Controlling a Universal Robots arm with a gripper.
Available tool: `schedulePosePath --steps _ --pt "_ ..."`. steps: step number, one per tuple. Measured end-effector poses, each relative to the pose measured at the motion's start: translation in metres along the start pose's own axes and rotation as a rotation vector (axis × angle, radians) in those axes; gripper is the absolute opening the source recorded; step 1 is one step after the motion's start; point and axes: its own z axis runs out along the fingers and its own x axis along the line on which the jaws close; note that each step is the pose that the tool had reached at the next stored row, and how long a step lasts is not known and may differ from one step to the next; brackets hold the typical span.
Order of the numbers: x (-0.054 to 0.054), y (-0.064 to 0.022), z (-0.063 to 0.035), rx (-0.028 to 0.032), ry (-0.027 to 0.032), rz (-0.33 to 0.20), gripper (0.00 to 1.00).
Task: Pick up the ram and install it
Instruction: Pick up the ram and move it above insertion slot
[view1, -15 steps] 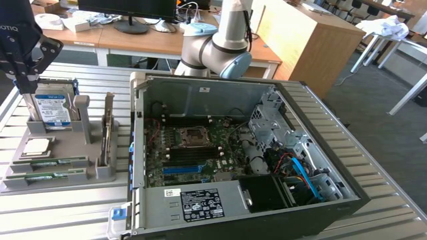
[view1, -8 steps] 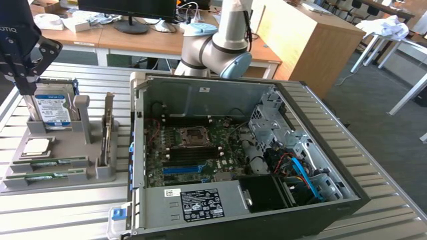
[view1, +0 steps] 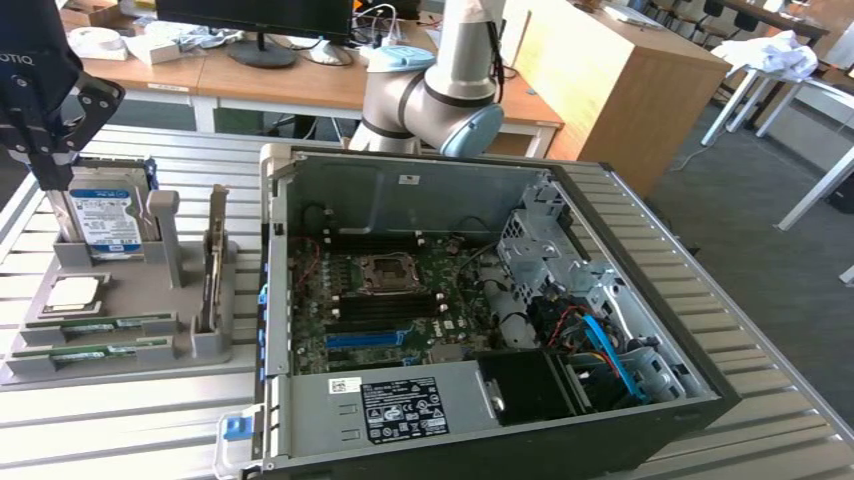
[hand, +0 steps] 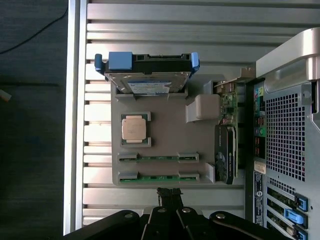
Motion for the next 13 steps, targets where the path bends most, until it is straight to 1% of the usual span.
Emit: schedulePosePath --steps 7,10,13 --pt "0.0 0.0 0.0 0.0 0.0006 -0.008 0.1" --pt "0.0001 0.0 0.0 -0.0001 0.0024 -0.035 0.1" --pt "0.0 0.0 0.0 -0.0003 0.0048 -0.077 0.1"
